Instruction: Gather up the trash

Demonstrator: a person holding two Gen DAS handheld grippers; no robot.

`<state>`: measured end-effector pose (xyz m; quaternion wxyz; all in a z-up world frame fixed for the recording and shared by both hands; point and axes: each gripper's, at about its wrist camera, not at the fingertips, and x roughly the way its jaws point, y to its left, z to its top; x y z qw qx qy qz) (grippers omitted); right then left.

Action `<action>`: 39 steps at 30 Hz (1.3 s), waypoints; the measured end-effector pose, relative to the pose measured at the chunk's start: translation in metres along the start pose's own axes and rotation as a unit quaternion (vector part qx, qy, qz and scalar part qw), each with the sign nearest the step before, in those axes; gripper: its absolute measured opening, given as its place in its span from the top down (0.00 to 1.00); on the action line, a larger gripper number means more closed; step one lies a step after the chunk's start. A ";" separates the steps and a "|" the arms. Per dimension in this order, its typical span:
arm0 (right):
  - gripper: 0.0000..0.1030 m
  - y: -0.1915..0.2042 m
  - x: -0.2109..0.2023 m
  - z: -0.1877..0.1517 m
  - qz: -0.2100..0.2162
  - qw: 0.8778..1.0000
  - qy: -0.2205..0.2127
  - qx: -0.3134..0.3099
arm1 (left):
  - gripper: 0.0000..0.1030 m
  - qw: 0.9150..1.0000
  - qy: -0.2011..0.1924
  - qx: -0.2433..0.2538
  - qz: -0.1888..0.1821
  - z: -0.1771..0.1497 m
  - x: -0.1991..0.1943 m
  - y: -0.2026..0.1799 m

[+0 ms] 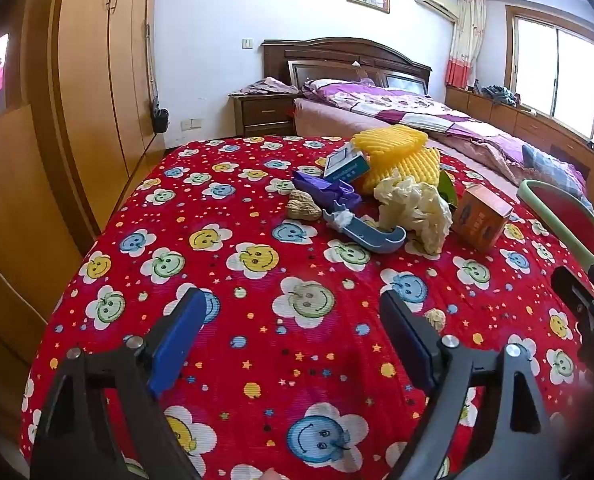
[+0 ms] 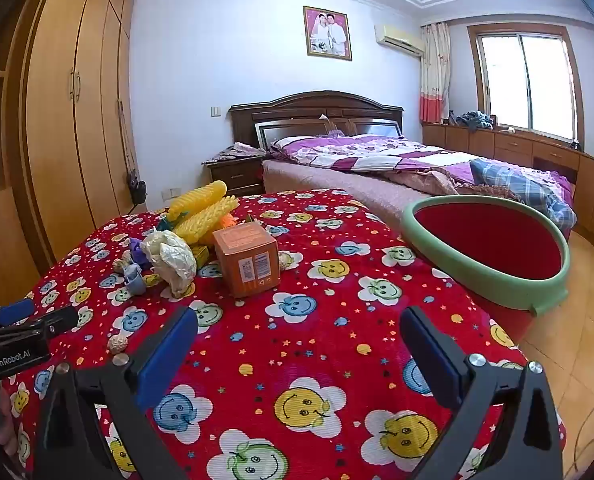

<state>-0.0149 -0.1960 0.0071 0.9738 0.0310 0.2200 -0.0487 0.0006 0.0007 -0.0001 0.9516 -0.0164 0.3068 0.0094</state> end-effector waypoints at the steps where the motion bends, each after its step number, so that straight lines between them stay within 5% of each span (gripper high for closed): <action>1: 0.00 0.000 0.000 0.000 -0.001 1.000 0.000 -0.003 | 0.14 1.000 0.000 -0.003 0.002 0.000 0.000 0.000; 39: 0.00 0.000 -0.002 0.001 0.002 1.000 -0.001 0.006 | 0.14 1.000 -0.002 -0.009 0.003 -0.001 -0.003 0.003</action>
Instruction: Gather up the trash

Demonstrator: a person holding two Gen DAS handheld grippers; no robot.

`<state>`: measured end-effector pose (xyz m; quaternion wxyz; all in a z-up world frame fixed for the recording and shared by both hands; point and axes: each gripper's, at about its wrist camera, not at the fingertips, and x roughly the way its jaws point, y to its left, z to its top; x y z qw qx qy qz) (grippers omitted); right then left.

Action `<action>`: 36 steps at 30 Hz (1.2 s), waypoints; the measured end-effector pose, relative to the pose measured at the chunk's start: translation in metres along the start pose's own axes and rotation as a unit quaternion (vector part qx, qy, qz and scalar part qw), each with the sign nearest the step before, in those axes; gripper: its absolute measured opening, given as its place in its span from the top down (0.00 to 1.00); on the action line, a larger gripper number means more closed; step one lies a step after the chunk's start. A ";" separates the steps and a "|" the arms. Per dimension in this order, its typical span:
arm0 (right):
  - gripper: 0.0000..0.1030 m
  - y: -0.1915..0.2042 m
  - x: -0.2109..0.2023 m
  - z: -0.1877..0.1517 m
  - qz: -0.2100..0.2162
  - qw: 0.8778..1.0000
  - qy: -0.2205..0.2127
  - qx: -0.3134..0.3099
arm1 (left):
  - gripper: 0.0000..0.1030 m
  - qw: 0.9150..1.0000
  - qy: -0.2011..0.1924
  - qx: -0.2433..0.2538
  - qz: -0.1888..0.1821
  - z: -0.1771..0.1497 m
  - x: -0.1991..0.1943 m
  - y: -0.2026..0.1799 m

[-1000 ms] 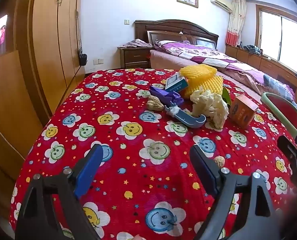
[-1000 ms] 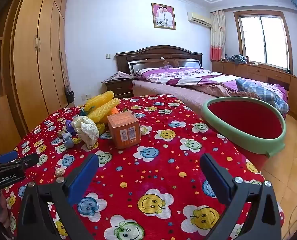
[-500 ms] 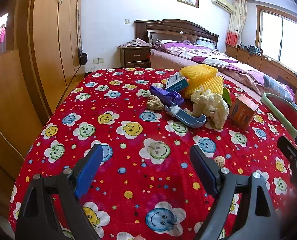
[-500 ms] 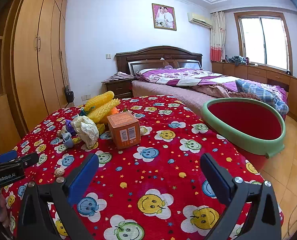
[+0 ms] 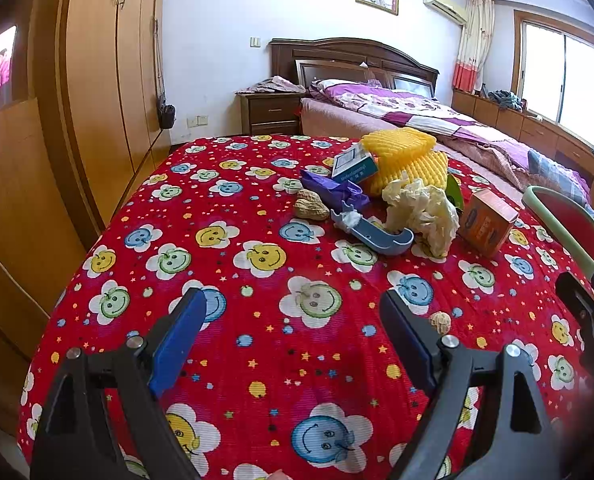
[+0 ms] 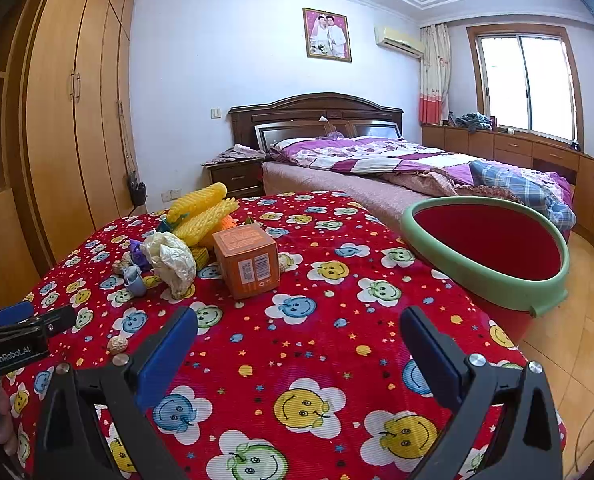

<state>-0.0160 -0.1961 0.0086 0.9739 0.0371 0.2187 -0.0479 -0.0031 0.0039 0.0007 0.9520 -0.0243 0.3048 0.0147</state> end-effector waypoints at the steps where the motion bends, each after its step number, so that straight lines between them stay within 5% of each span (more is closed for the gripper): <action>1: 0.00 0.000 0.000 0.000 0.000 1.000 0.000 0.000 | 0.14 1.000 0.000 0.001 0.001 0.000 0.000 0.000; 36: 0.00 -0.003 -0.001 0.000 -0.003 1.000 -0.001 0.000 | 0.14 1.000 -0.001 -0.004 -0.002 0.000 -0.001 0.002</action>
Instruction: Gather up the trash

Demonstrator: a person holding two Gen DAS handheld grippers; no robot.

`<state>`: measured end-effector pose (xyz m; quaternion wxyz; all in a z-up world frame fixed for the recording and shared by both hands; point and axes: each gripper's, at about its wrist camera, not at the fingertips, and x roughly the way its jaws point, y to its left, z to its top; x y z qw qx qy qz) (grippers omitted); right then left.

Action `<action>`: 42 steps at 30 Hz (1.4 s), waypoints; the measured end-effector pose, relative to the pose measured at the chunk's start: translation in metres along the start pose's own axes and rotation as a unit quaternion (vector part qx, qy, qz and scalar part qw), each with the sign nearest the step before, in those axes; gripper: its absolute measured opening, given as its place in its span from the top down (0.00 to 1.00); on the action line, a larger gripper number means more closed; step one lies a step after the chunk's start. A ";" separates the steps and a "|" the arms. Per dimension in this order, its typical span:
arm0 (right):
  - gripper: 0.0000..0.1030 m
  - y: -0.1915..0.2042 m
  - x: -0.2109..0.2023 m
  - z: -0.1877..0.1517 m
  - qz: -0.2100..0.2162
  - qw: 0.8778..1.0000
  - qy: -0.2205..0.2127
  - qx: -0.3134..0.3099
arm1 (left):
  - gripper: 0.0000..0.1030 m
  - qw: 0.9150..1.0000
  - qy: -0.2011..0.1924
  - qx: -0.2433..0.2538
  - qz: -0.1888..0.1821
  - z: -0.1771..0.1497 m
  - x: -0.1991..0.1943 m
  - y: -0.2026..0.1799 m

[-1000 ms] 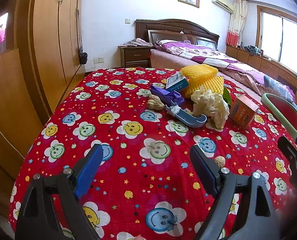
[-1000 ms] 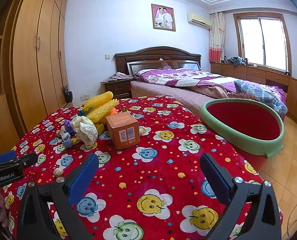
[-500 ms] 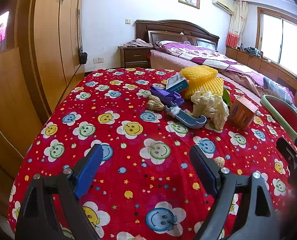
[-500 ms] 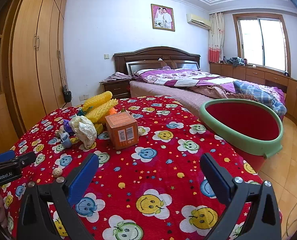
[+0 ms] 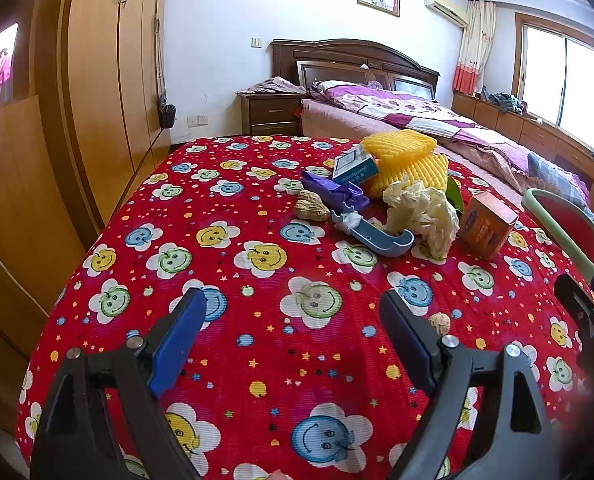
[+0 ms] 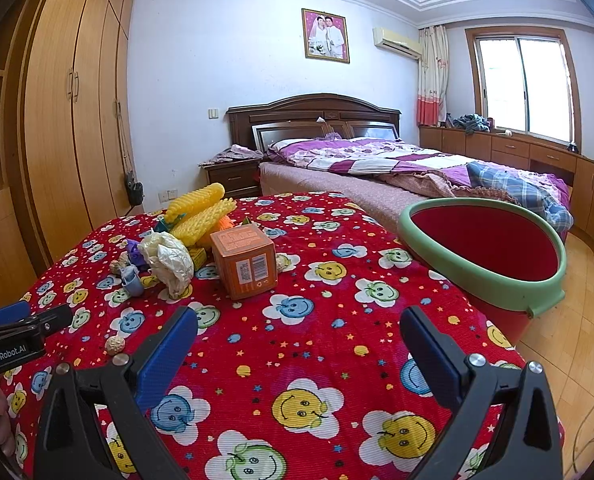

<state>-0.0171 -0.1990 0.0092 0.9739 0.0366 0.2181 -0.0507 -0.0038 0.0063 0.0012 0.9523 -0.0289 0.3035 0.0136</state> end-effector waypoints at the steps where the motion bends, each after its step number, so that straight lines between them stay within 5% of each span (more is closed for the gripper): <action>1: 0.00 0.000 0.000 0.000 0.000 1.000 0.000 0.000 | 0.14 1.000 0.000 0.000 0.000 0.000 0.000 0.000; 26: 0.00 -0.001 0.002 0.001 -0.008 1.000 0.009 0.003 | 0.14 1.000 0.007 -0.005 0.001 0.001 0.002 0.002; 37: 0.00 -0.008 0.009 0.008 -0.001 0.999 0.036 0.005 | 0.14 0.996 0.068 -0.002 -0.050 0.010 0.019 -0.013; 42: 0.00 -0.023 0.008 0.022 0.008 0.998 0.056 0.006 | 0.19 0.996 0.083 0.028 -0.029 0.025 0.030 -0.028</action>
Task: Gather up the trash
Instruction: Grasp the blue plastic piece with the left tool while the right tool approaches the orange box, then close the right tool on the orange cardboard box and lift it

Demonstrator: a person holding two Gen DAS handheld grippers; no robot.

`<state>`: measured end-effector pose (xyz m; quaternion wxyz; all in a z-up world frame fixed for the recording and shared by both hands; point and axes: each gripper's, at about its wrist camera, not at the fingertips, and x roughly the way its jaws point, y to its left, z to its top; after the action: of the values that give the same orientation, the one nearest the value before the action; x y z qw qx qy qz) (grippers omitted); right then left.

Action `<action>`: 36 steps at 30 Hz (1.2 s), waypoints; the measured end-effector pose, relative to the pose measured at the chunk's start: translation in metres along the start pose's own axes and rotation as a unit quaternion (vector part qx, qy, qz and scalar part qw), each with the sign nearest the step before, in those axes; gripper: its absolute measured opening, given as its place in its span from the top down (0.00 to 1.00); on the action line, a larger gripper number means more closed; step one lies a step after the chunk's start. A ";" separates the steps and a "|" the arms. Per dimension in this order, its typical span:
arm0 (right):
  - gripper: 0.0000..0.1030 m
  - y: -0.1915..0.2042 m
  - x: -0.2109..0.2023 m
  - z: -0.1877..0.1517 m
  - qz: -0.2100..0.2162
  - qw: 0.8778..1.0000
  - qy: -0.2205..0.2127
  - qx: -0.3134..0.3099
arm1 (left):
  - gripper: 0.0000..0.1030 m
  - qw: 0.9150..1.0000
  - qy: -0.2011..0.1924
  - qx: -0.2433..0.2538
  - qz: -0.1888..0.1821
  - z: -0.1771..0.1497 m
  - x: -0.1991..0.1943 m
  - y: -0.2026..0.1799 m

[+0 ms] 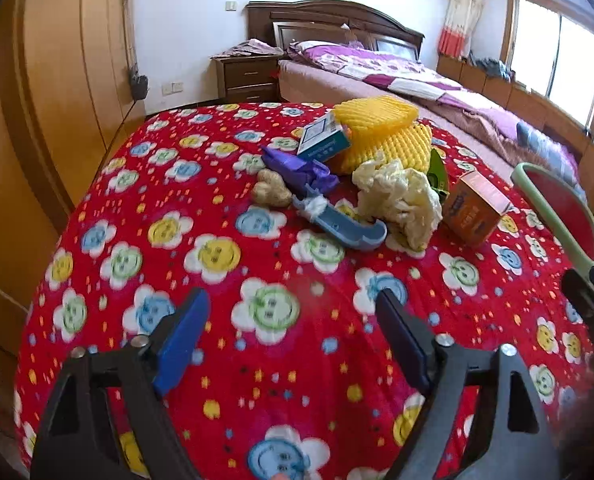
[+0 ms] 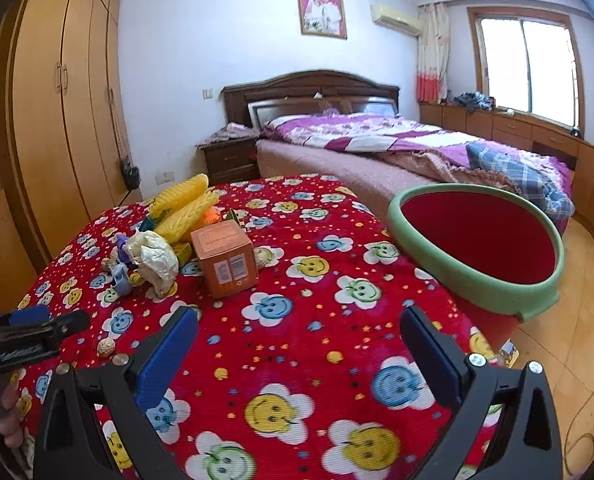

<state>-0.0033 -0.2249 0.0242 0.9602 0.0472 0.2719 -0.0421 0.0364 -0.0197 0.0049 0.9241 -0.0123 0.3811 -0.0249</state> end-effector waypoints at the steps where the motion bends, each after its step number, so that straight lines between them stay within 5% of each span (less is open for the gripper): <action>1: 0.00 -0.003 -0.001 0.003 0.007 1.000 0.005 0.000 | 0.19 1.000 -0.001 0.001 0.000 0.004 0.001 -0.001; 8: 0.00 -0.014 -0.007 0.013 -0.001 1.000 -0.017 0.006 | 0.19 1.000 0.018 -0.005 -0.021 0.029 0.017 -0.018; 13: 0.00 -0.019 -0.008 0.021 0.020 1.000 -0.010 0.019 | 0.19 0.999 0.038 -0.008 -0.002 0.036 0.040 -0.025; 18: 0.00 -0.025 -0.003 0.025 0.035 0.999 0.004 0.029 | 0.35 0.997 0.066 -0.044 -0.013 0.042 0.060 -0.016; 26: 0.00 -0.021 0.019 0.033 0.046 0.999 0.019 0.010 | 0.39 0.998 0.064 -0.026 0.007 0.044 0.066 -0.026; 32: 0.00 -0.012 0.032 0.036 0.052 0.998 0.030 -0.005 | 0.82 0.998 0.048 -0.050 0.007 0.049 0.069 -0.020; 36: 0.00 -0.010 0.039 0.037 0.065 0.997 0.042 0.005 | 0.84 0.997 0.048 -0.057 -0.014 0.049 0.065 -0.012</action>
<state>0.0482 -0.2414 0.0340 0.9483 0.0715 0.3084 0.0205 0.1165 -0.0355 -0.0058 0.9020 -0.0692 0.4259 -0.0166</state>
